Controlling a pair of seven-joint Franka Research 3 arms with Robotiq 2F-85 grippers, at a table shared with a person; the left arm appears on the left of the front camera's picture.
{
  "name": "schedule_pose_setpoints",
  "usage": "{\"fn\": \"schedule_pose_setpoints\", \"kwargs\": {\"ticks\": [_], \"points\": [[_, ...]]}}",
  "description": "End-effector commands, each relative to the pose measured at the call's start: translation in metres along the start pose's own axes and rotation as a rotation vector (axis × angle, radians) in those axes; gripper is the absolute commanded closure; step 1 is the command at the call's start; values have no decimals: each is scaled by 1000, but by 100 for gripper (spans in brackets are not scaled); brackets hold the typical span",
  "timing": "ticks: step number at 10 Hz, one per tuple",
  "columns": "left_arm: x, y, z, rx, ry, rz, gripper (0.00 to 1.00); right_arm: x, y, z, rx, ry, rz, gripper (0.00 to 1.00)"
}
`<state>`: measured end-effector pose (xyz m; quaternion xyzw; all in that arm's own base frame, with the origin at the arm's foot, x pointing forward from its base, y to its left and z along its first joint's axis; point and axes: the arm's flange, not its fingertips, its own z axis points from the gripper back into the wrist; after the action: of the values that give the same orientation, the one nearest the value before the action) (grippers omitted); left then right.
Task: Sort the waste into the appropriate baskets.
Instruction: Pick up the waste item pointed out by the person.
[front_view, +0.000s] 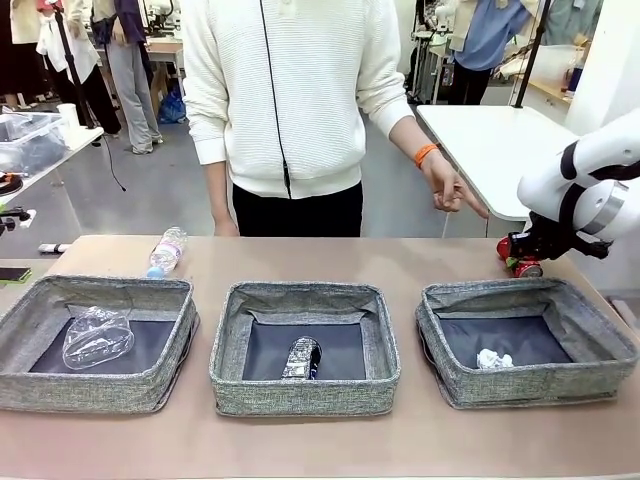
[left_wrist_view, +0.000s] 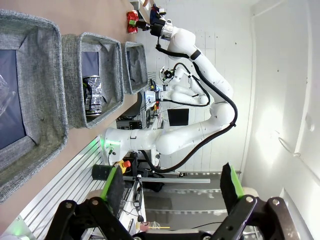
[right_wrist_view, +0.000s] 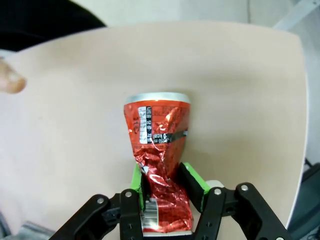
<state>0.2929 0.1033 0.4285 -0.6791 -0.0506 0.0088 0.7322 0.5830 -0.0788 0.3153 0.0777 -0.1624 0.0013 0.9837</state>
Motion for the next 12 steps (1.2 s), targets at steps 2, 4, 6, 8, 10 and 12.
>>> {"fn": "schedule_pose_setpoints", "kwargs": {"ticks": [2,4,6,8,10,12], "points": [[-3,-2,0,-1,0,-1,0,-20,24,113,153,77,-56,74],[-3,-2,0,-1,0,-1,0,-49,69,203,147,85,-48,74],[-3,-2,0,-1,0,-1,0,-87,113,247,51,67,23,74],[-3,-2,0,-1,0,-1,0,-105,129,239,-16,123,71,74],[-3,-2,0,-1,0,-1,0,-105,131,263,28,84,79,74],[-3,-2,0,-1,0,-1,0,-106,131,235,31,143,111,64]]}}
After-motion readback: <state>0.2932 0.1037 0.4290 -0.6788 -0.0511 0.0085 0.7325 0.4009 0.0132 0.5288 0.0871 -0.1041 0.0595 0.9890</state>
